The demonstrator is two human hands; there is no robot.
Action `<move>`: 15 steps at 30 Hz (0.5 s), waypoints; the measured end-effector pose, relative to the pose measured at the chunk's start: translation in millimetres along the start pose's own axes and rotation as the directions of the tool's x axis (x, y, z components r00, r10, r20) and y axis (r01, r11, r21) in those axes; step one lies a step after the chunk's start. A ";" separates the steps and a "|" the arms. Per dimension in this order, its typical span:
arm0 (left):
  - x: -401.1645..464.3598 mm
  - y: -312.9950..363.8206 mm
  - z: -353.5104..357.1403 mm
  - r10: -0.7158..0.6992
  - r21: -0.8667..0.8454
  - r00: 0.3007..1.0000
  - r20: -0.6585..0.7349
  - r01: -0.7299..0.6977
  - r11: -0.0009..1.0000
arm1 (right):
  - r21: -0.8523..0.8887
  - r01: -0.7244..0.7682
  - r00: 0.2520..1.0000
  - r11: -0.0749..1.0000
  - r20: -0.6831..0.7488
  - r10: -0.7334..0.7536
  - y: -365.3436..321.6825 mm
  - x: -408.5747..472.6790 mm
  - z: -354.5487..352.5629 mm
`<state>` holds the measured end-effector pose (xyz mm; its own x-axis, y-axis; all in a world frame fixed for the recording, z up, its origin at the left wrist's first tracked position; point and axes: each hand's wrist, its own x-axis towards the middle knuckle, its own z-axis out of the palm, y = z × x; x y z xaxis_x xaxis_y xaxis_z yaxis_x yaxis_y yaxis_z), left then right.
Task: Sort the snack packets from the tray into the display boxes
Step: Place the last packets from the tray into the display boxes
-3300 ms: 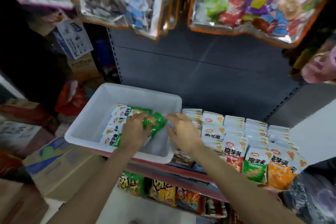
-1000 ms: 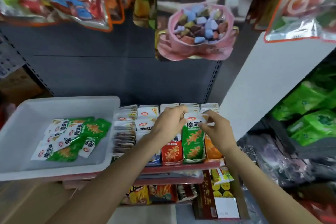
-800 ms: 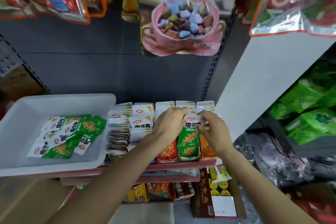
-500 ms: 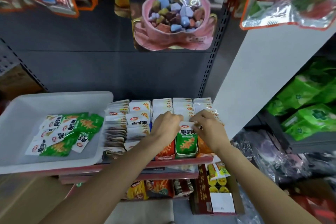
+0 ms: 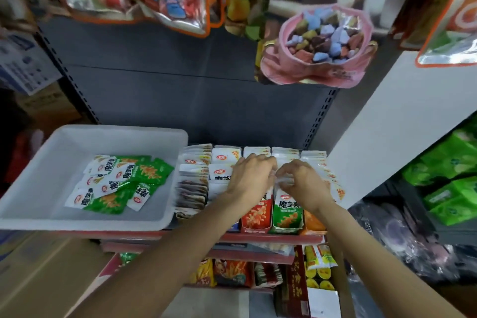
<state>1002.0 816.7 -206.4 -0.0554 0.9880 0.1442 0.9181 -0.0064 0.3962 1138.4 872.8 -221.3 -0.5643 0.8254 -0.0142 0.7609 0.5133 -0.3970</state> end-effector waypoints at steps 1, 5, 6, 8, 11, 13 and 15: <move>-6.7 -11.7 -8.6 -0.024 -0.066 0.998 -0.060 0.020 0.998 | 0.045 0.015 1.000 0.999 -0.012 -0.014 -13.1 3.2 0.6; -39.8 -78.0 -42.4 -0.220 -0.272 0.952 -0.211 0.159 0.949 | 0.242 0.127 0.990 0.962 -0.086 -0.109 -79.7 19.2 12.3; -49.0 -97.8 -50.0 -0.271 -0.302 0.936 -0.223 0.198 0.932 | 0.279 0.160 0.986 0.947 -0.095 -0.139 -98.6 23.9 17.9; -67.4 -136.0 -64.8 -0.368 -0.340 0.903 -0.221 0.283 0.897 | 0.315 0.215 0.976 0.924 -0.092 -0.196 -135.4 35.6 33.8; -90.7 -190.7 -82.6 -0.507 -0.369 0.834 -0.219 0.410 0.834 | 0.330 0.273 0.960 0.904 -0.038 -0.276 -188.5 54.4 65.1; -104.0 -228.2 -86.5 -0.578 -0.393 0.798 -0.169 0.483 0.782 | 0.295 0.285 0.951 0.912 0.034 -0.308 -219.2 67.0 92.0; -114.7 -267.4 -84.9 -0.642 -0.367 0.765 -0.049 0.585 0.724 | 0.244 0.232 0.953 0.942 0.138 -0.270 -244.6 78.1 119.4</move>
<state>729.6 691.9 -252.0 -0.6513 0.7522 -0.1001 0.4882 0.5163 0.7036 870.0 783.6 -234.8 -0.7877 0.6151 -0.0333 0.5075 0.6174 -0.6011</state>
